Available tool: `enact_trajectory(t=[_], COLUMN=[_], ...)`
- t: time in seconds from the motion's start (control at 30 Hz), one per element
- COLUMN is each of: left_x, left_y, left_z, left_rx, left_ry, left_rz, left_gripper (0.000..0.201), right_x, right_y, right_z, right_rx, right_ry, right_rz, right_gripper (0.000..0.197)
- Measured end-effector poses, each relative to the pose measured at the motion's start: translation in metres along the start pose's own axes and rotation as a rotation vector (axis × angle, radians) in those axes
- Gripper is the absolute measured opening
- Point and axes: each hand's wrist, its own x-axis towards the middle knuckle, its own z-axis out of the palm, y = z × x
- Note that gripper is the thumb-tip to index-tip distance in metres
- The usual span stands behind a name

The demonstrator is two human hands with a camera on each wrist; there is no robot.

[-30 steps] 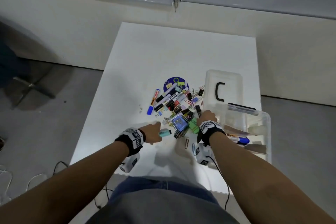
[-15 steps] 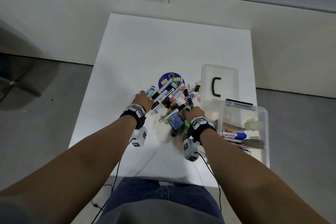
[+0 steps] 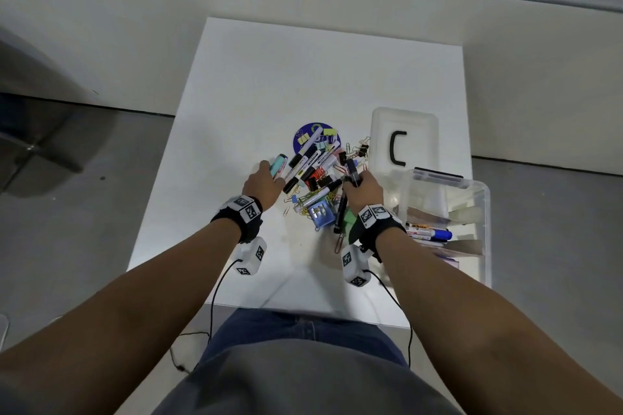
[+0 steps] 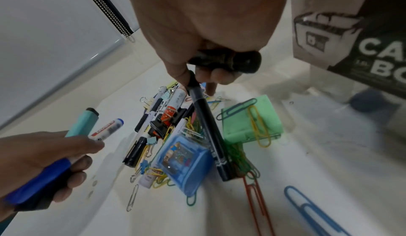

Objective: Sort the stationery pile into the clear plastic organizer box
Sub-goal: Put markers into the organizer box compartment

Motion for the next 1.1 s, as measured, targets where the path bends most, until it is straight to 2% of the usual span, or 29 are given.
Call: enact_trajectory(t=[0.17,0.27,0.43,0.53,0.6,0.7,0.8,0.9,1.0,1.1], left_x=[-0.032,-0.047,-0.067,-0.078,-0.085,-0.09,-0.092,-0.095,-0.102,-0.109], left_y=[0.013,0.029,0.073,0.103,0.12,0.134,0.141,0.15,0.162,0.174], left_z=[0.017,0.022,0.021,0.025,0.03,0.04,0.046,0.05,0.055,0.06], left_rx=[-0.058,-0.147,-0.207,-0.275,-0.311,-0.297,-0.262,-0.245,-0.237,-0.123], left_ry=[-0.076,-0.151,-0.235,-0.297,-0.345,-0.373,-0.361,-0.358,-0.38,-0.422], left_rz=[0.092,0.169,0.32,0.364,0.381,0.392,0.384,0.409,0.443,0.493], left_gripper=[0.039,0.047,0.027,0.031,0.033,0.037,0.04,0.038,0.034,0.032], right_x=[-0.018,-0.029,-0.04,-0.054,-0.063,-0.063,-0.053,-0.052,-0.058,-0.056], right_y=[-0.002,-0.011,-0.021,-0.015,-0.004,0.026,0.061,0.081,0.084,0.087], right_z=[-0.008,-0.021,-0.071,-0.115,-0.146,-0.183,-0.195,-0.185,-0.162,-0.142], right_rx=[0.099,0.148,0.175,0.209,0.089,-0.283,-0.688,-0.936,-1.094,-1.047], right_ry=[0.047,0.031,-0.002,-0.077,-0.12,-0.17,-0.235,-0.308,-0.325,-0.335], right_rz=[-0.081,-0.209,-0.5,-0.575,-0.622,-0.638,-0.527,-0.425,-0.419,-0.433], right_gripper=[0.027,0.026,0.01,0.016,0.017,0.017,0.021,0.028,0.029,0.027])
